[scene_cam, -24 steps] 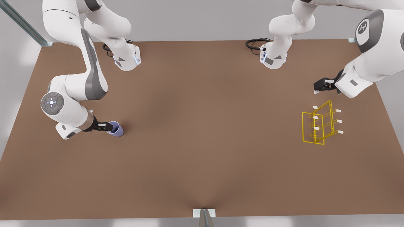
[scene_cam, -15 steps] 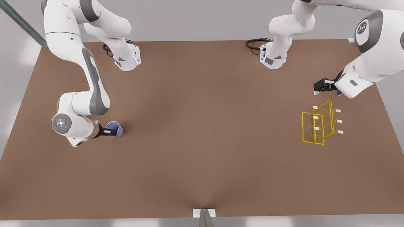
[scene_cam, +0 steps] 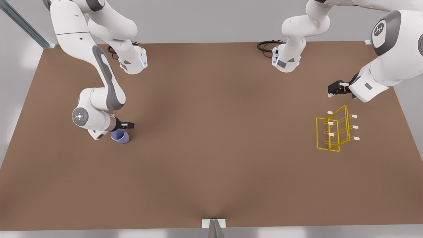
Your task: Place the cup on the cup holder
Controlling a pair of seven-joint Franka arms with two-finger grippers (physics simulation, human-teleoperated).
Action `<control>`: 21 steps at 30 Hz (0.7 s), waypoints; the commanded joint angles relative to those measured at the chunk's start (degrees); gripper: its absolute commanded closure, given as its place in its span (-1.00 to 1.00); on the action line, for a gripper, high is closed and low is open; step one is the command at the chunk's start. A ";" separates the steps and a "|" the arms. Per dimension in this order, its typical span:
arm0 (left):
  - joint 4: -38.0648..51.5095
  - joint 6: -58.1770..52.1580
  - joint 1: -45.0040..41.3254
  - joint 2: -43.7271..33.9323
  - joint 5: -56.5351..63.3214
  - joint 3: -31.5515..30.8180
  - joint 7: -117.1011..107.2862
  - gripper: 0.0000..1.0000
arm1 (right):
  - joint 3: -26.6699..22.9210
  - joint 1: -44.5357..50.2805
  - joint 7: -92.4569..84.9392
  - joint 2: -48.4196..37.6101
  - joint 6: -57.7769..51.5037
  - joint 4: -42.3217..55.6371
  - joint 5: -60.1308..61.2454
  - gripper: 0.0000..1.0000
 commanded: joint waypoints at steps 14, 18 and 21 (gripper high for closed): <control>0.02 -0.80 0.00 -0.06 0.01 -0.13 1.29 -1.00 | 0.04 -0.10 -4.80 0.47 12.85 -1.83 -4.35 -1.00; 0.02 -0.80 0.00 -0.06 0.01 -0.13 1.29 -1.00 | 0.04 -0.10 -4.89 3.28 15.05 -0.42 -4.35 -1.00; 0.02 -0.80 0.00 -0.06 0.01 -0.13 1.29 -1.00 | 0.04 -0.10 -4.80 3.54 15.05 -0.60 -4.35 -1.00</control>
